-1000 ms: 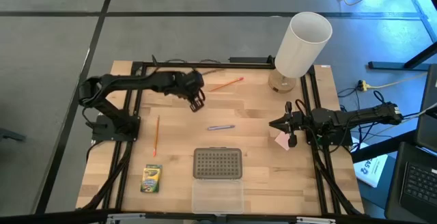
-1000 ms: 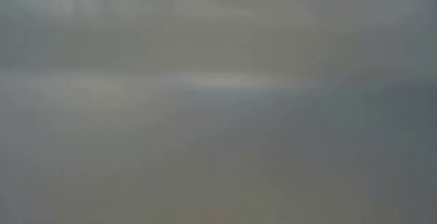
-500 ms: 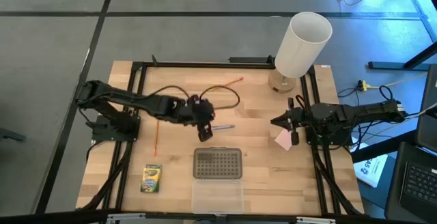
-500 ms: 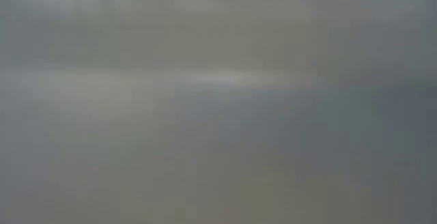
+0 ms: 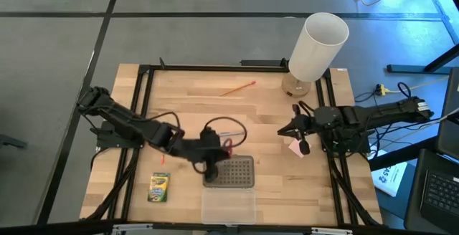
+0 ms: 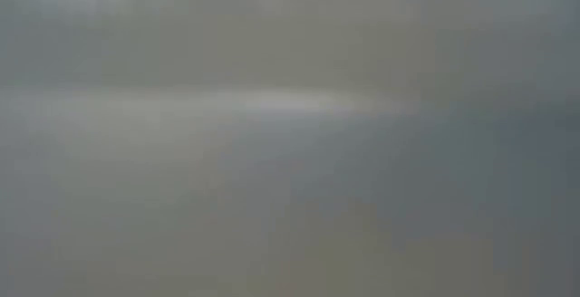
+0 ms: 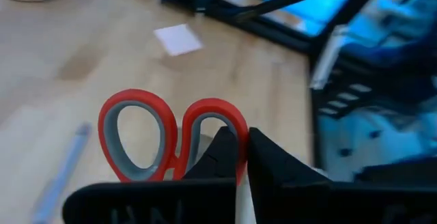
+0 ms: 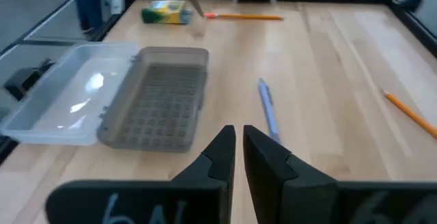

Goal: Pack school essentials
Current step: Put the red scissors into the black supply box

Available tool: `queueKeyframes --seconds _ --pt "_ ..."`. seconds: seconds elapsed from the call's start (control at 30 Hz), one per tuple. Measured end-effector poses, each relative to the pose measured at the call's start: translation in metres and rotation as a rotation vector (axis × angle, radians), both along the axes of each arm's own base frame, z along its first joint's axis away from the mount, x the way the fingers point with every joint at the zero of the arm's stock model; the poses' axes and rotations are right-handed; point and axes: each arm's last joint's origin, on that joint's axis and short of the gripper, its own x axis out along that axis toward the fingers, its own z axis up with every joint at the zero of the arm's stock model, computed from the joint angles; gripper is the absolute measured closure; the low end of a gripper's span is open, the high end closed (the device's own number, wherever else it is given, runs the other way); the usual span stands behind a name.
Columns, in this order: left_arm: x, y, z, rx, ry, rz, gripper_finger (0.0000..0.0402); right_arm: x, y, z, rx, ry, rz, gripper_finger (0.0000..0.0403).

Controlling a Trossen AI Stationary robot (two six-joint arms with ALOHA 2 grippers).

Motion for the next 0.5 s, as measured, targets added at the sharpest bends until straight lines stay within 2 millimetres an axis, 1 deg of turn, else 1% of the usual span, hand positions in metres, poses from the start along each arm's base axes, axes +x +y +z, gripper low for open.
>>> queueKeyframes --seconds 0.07,0.23,0.37,0.5 --pt "-0.002 -0.011 0.0 -0.024 -0.021 -0.009 0.0401 0.003 0.002 0.002 -0.001 0.007 0.008 0.0368" --pt "0.003 -0.037 -0.007 -0.087 -0.077 -0.048 0.0401 0.009 0.009 0.005 -0.026 0.021 0.054 0.0368" --pt "0.007 -0.051 -0.015 -0.138 -0.09 -0.076 0.0401 0.01 0.015 0.007 -0.027 0.026 0.086 0.0368" --pt "0.007 -0.062 -0.024 -0.19 -0.063 -0.069 0.0401 0.011 0.018 0.01 -0.029 0.021 0.101 0.0368"
